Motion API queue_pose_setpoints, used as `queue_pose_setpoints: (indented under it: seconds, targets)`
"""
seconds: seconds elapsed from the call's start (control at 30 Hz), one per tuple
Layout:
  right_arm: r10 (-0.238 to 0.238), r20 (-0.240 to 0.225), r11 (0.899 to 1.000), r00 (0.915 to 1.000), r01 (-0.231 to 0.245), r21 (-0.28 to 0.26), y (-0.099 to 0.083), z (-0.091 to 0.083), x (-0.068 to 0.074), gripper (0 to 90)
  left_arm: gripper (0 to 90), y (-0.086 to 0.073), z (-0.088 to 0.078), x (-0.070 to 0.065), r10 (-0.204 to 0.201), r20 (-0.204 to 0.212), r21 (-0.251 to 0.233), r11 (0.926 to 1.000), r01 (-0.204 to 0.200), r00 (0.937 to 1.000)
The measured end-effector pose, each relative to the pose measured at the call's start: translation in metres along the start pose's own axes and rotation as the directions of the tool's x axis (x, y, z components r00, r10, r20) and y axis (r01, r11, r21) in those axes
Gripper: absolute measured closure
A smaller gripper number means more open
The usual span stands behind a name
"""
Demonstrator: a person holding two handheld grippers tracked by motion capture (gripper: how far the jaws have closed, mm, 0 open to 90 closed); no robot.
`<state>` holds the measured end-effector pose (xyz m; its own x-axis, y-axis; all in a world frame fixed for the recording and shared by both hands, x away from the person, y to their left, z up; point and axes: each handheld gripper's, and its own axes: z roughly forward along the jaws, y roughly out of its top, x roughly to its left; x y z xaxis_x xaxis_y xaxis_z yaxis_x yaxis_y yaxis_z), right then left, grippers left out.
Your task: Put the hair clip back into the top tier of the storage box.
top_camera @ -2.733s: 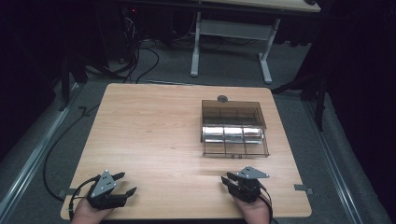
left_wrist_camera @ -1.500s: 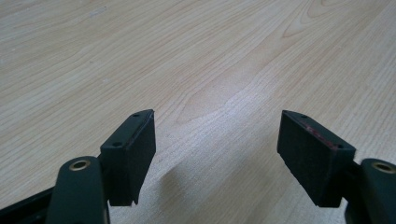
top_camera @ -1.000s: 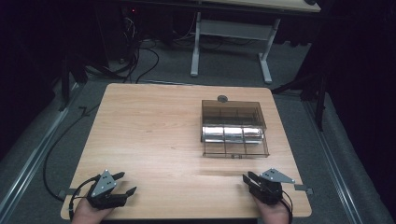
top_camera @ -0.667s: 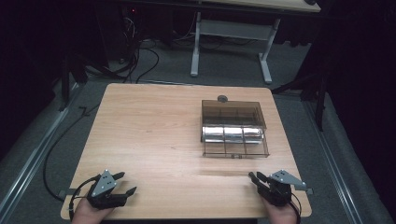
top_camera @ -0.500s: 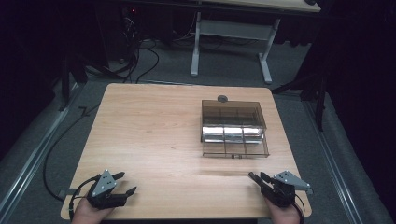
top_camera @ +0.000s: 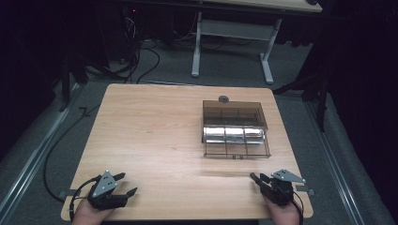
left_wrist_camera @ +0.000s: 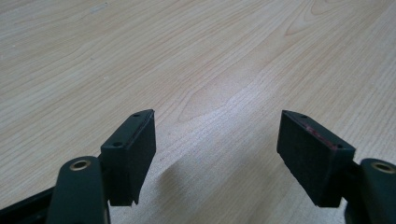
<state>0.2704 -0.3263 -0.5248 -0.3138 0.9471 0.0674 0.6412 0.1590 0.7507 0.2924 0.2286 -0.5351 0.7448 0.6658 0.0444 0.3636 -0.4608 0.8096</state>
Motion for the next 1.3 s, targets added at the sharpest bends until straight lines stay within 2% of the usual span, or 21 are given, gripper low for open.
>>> queue_pose_setpoints:
  seconds: [0.27,0.33,0.43,0.77,1.07,1.3]
  targets:
    - [-0.009,-0.012,1.0,0.9999,0.009,0.021,0.0,0.006,0.001,72.1,28.7,0.0,0.0,0.0,0.0,0.002,0.001,1.0,0.0,1.0]
    - [-0.025,-0.011,1.0,0.9996,0.025,0.018,0.0,0.007,0.001,73.8,28.8,0.0,0.0,0.0,0.001,0.002,0.001,1.0,-0.001,1.0]
    - [-0.024,-0.005,0.999,0.9997,0.024,0.023,0.0,0.006,0.003,78.4,28.8,0.0,0.0,0.0,0.0,0.004,0.002,1.0,0.0,1.0]
    - [-0.058,-0.007,0.998,0.9983,0.058,0.014,0.002,0.006,0.007,79.1,28.8,0.0,0.0,0.0,0.001,0.004,0.001,1.0,-0.001,1.0]
    - [-0.047,-0.004,0.999,0.9989,0.047,-0.001,0.003,0.004,0.01,79.2,28.7,0.0,0.0,0.0,0.002,0.006,0.0,1.0,-0.002,1.0]
    - [-0.047,-0.015,0.999,0.9988,0.048,0.026,0.002,0.008,0.008,79.0,28.8,0.0,0.0,0.0,0.002,0.005,0.0,1.0,-0.002,1.0]
